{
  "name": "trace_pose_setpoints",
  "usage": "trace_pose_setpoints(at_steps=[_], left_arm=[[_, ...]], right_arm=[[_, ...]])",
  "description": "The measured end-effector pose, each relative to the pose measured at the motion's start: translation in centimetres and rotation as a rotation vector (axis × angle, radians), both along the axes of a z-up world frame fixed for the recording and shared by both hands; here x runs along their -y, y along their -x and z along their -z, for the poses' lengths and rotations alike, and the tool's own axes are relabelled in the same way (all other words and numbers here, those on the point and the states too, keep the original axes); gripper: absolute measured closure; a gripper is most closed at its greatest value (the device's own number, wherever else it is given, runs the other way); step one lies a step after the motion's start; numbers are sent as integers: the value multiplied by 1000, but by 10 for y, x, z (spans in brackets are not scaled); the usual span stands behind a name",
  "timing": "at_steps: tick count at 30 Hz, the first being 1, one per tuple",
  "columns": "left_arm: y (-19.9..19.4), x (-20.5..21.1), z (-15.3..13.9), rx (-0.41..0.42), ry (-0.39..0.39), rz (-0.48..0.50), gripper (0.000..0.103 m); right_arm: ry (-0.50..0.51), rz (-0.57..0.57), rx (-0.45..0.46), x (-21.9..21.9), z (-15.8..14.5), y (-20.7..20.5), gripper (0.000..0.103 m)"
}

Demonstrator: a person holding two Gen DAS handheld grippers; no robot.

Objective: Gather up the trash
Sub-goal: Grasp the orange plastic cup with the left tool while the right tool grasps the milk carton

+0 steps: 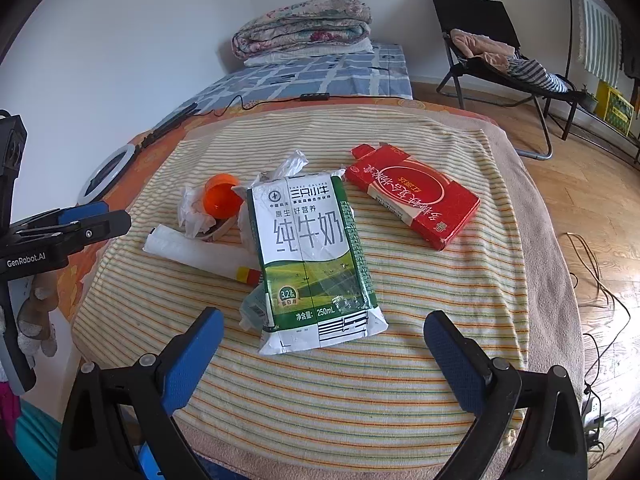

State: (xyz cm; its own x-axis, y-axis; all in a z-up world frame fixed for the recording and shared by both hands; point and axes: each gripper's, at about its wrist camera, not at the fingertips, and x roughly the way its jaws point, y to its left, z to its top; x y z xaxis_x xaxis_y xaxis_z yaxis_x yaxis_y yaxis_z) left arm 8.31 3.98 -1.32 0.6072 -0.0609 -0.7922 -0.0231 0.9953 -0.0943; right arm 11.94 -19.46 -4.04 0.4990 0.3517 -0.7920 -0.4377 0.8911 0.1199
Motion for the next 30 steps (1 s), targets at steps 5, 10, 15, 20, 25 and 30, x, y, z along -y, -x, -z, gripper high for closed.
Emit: trace_pose_setpoints(at_steps=[5, 10, 15, 20, 25, 30], left_arm=[[-33, 5, 10, -24, 0, 46, 32], [-62, 11, 26, -53, -19, 70, 42], [-78, 19, 37, -65, -41, 106, 42], [-89, 23, 49, -80, -68, 124, 42], [-98, 24, 57, -95, -66, 129, 52], [-102, 24, 59, -98, -67, 118, 78]], right_arm=[[-6, -43, -15, -9, 9, -18, 2], [-19, -76, -18, -18, 13, -27, 0], [1, -97, -35, -24, 22, -37, 0], [18, -96, -39, -28, 29, -47, 0], [-19, -91, -79, -29, 36, -59, 0], [-36, -92, -105, -33, 43, -66, 1]])
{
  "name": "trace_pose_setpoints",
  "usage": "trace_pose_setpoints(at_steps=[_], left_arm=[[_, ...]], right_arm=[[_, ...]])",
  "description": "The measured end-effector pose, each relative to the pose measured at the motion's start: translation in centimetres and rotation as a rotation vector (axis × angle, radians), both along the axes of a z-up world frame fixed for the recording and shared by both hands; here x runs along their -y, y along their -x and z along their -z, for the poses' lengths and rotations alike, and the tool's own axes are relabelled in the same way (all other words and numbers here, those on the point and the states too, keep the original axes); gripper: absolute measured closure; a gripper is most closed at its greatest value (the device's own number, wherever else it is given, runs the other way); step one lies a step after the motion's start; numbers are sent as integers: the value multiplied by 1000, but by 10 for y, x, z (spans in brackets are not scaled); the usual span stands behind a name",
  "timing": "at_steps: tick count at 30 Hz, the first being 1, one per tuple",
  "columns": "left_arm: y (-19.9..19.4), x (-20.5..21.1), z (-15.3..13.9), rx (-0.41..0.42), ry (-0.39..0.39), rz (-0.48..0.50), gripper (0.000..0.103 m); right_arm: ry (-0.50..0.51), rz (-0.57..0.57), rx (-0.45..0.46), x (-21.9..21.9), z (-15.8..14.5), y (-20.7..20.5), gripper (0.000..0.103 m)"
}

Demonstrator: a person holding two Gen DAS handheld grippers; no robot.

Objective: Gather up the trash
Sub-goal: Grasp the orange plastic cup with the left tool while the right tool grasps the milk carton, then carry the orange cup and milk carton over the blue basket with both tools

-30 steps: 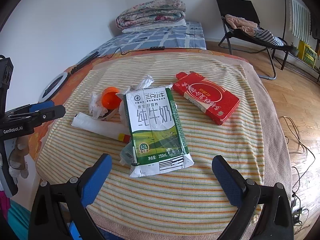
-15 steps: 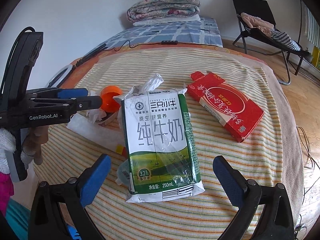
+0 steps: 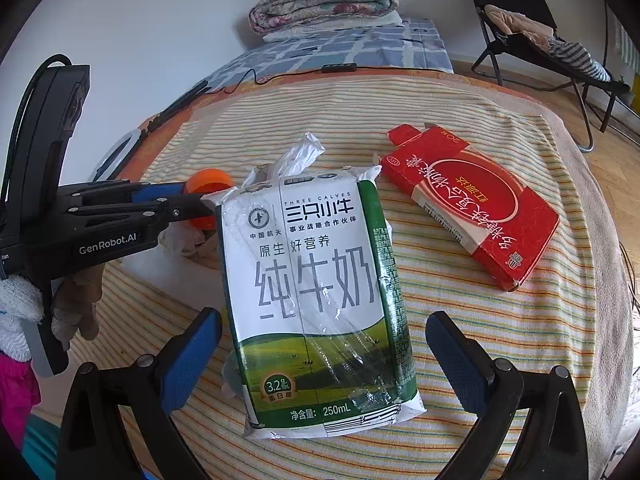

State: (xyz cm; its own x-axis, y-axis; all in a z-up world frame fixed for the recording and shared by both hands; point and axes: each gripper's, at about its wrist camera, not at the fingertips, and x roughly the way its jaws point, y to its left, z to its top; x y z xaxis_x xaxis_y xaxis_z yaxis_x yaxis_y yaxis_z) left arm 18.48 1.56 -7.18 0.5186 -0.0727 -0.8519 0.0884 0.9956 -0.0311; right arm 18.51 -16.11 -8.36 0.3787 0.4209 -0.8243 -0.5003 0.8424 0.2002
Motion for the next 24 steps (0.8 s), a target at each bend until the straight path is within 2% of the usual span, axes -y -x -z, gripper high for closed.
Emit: trace_pose_setpoints(at_steps=[3, 5, 6, 9, 17, 20, 21, 22, 24], left_arm=[[-1, -2, -2, 11, 6, -13, 80], [-1, -2, -3, 21, 3, -20, 87], [-1, -3, -3, 21, 3, -23, 94], [0, -4, -3, 21, 5, -36, 96], [2, -11, -2, 28, 20, -76, 100], [4, -7, -6, 46, -25, -59, 99], [4, -5, -5, 32, -11, -38, 86], [3, -2, -4, 14, 4, -13, 56], [5, 6, -2, 32, -32, 14, 23]], right_arm=[[-1, 12, 0, 0, 1, 0, 8], [-14, 11, -11, 1, 1, 0, 15], [-17, 13, -14, 2, 2, 0, 18], [-30, 17, -16, 5, 2, 2, 24], [-81, 46, 4, 10, -7, 6, 25], [-98, 62, 14, 13, -13, 8, 25], [-96, 65, 23, 14, -16, 9, 25], [-95, 65, 34, 15, -18, 10, 25], [-90, 62, 50, 16, -22, 11, 25]])
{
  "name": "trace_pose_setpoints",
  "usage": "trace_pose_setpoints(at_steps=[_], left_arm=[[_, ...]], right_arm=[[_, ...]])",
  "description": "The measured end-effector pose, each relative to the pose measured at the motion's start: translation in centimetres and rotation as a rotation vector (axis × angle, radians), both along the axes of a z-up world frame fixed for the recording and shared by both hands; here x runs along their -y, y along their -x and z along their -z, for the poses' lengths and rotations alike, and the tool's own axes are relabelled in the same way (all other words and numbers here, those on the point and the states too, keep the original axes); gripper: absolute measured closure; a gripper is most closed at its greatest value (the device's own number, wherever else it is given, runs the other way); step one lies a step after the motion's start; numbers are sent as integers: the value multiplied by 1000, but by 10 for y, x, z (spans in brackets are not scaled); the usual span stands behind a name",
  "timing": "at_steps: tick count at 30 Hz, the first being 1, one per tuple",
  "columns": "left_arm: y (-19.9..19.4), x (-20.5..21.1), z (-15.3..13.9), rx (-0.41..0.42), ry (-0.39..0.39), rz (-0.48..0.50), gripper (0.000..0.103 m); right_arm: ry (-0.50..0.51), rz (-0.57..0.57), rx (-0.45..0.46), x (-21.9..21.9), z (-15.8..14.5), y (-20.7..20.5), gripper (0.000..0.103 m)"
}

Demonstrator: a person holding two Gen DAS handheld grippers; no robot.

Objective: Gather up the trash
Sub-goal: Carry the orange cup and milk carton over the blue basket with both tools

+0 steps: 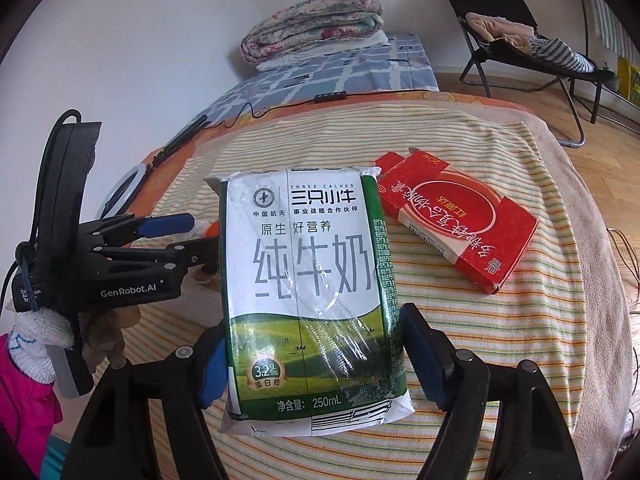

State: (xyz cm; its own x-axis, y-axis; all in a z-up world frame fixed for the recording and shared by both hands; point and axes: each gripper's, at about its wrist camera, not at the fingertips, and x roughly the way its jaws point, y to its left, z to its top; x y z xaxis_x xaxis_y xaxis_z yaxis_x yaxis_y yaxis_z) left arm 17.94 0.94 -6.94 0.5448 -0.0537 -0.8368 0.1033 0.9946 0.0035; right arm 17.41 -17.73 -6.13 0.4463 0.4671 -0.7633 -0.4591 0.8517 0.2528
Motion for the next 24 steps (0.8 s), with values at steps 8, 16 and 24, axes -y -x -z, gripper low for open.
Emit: trace_pose_setpoints(at_steps=[8, 16, 24], left_arm=[[-3, 16, 18, 0, -129, 53, 25], [-4, 9, 17, 8, -81, 49, 54], [16, 3, -15, 67, 40, 53, 54]], right_arm=[[-12, -1, -2, 3, -4, -1, 25], [-31, 35, -7, 13, -5, -4, 25], [-45, 47, 10, 18, -13, 0, 25]])
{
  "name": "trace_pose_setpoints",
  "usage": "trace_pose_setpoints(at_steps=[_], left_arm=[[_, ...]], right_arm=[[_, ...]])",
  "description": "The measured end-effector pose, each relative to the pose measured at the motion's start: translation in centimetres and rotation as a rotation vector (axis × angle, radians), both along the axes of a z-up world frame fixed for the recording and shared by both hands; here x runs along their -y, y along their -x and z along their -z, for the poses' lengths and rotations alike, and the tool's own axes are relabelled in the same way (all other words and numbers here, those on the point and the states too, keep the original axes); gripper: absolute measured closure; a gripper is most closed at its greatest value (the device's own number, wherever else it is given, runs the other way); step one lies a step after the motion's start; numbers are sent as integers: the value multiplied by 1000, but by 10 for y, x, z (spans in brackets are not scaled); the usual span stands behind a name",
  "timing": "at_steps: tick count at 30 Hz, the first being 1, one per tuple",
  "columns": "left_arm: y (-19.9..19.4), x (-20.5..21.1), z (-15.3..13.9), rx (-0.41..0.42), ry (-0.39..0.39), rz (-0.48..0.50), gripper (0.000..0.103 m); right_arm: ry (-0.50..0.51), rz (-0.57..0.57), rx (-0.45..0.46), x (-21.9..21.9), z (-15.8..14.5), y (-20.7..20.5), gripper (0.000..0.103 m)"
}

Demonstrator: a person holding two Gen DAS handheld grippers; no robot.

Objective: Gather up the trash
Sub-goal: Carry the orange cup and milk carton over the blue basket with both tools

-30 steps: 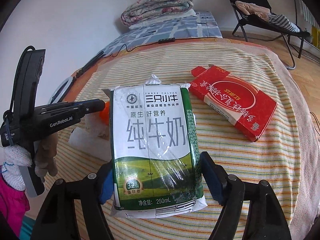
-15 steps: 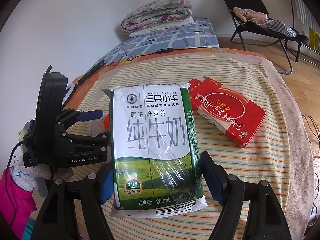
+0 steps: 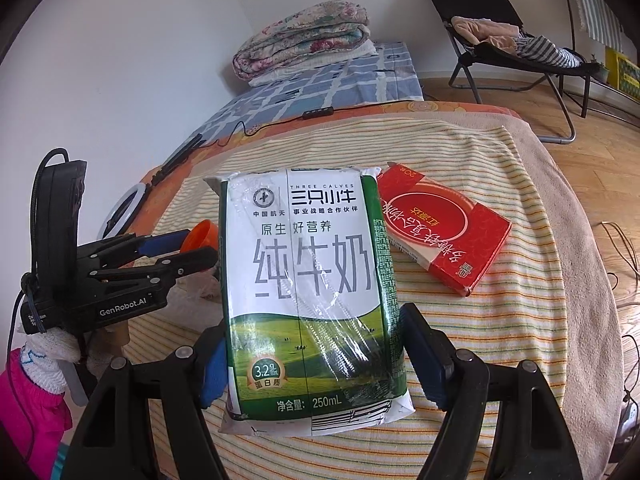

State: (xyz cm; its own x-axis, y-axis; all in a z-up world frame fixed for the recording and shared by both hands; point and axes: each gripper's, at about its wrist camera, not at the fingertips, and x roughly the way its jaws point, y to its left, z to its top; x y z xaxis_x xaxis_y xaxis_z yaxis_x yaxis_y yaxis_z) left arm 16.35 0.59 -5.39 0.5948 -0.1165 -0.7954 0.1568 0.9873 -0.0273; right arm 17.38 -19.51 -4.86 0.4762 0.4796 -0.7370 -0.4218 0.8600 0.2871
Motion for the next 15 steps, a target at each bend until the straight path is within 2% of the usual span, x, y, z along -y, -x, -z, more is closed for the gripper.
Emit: trace_pose_setpoints(at_steps=[7, 15], left_arm=[[30, -7, -30, 48, 46, 26, 54], [62, -15, -29, 28, 20, 28, 54]], right_arm=[[-18, 7, 14, 6, -6, 10, 25], [-32, -6, 18, 5, -10, 24, 25]])
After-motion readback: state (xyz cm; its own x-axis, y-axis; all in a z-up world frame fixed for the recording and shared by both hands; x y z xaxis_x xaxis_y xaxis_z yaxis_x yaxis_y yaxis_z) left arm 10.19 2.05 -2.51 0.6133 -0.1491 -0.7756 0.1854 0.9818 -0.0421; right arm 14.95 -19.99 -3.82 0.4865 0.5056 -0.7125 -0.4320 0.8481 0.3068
